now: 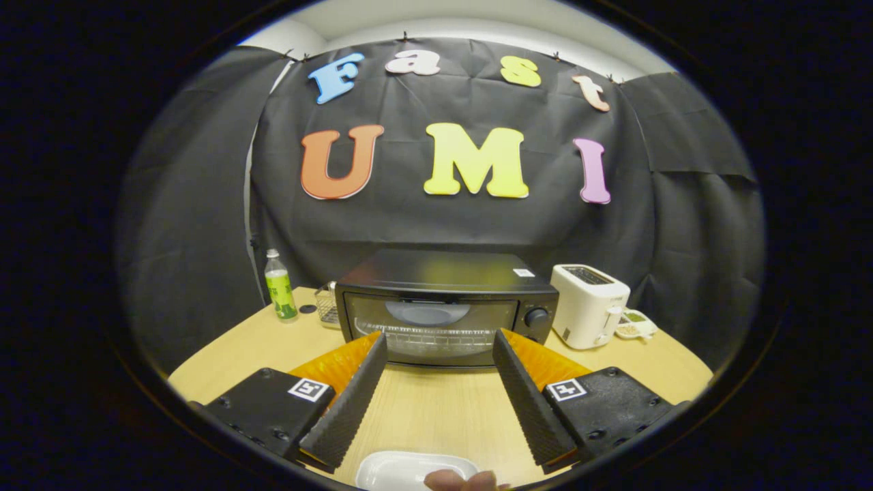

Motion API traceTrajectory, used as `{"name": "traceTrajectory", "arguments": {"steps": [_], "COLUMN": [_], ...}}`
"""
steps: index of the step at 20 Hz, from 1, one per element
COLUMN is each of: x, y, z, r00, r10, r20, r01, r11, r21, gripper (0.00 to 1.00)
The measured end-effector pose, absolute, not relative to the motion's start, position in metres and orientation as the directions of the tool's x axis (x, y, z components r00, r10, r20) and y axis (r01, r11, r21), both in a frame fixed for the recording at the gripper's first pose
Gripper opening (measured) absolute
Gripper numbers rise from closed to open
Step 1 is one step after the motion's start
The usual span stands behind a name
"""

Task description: Open the toaster oven, put the food inside, and close the toaster oven door.

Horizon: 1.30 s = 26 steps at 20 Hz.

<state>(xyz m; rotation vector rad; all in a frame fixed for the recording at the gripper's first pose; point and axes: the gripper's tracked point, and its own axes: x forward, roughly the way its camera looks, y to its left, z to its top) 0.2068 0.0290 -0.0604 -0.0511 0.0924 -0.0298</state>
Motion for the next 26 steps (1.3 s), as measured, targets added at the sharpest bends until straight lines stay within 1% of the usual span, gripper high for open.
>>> {"name": "traceTrajectory", "arguments": {"steps": [6,10,14,22,26], "x": [0.152,0.108,0.062,-0.002,-0.016], "y": [0.028,0.031,0.026,0.019,0.018], "z": [-0.016,-0.004,0.009,0.003,-0.009], "r00": [0.999,0.999,0.997,0.996,0.999], "r10": [-0.031,-0.030,-0.037,-0.041,-0.028], "r20": [-0.009,0.018,0.061,0.076,0.043], "r01": [0.030,0.030,0.040,0.046,0.029], "r11": [0.998,0.999,0.998,0.997,0.999], "r21": [-0.060,-0.019,-0.047,-0.056,-0.023], "gripper": [1.00,1.00,1.00,1.00,1.00]}}
